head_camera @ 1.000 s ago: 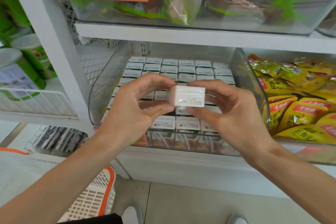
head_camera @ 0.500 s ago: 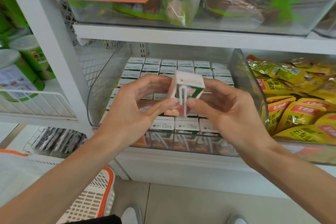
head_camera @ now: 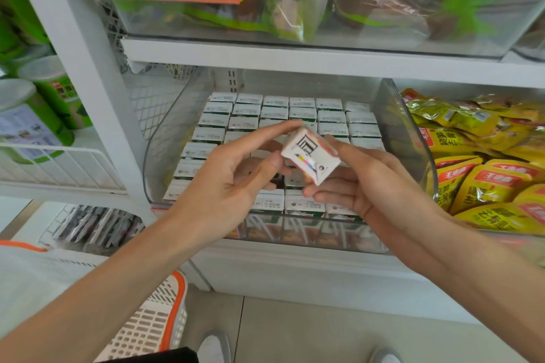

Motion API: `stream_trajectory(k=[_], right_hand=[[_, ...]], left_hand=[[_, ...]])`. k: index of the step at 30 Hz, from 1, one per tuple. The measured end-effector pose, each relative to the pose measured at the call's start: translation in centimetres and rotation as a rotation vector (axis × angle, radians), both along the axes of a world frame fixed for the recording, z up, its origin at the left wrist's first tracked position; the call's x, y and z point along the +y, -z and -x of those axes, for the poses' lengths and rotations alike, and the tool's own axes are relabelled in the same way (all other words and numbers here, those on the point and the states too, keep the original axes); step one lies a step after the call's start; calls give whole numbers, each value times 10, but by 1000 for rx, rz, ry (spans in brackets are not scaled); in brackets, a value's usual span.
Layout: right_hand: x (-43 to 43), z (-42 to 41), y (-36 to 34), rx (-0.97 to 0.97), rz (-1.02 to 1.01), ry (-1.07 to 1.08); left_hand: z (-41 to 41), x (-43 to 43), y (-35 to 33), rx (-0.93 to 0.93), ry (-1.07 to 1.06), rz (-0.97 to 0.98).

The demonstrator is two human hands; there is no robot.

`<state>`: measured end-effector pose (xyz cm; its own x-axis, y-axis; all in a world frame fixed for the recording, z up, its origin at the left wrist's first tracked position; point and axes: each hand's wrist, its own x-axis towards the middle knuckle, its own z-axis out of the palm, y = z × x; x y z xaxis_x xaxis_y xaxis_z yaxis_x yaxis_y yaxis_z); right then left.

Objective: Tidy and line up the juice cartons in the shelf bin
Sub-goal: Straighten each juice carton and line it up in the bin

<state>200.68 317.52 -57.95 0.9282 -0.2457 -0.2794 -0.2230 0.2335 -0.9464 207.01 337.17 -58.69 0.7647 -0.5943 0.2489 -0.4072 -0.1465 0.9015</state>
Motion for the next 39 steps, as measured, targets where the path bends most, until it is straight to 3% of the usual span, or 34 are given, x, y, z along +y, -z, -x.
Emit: stream_trajectory(k=[11, 18, 24, 33, 39], right_hand=[[1, 1, 1, -12, 34, -20], [0, 3, 6, -202, 164, 23], [0, 3, 8, -333, 306, -42], [6, 0, 5, -435, 379, -58], [11, -6, 8, -419, 443, -47]], left_hand=[[1, 0, 0, 21, -15, -7], [-1, 3, -1, 101, -62, 8], [-2, 4, -1, 61, -135, 41], [-5, 8, -1, -5, -190, -51], [-15, 16, 4, 32, -340, -121]])
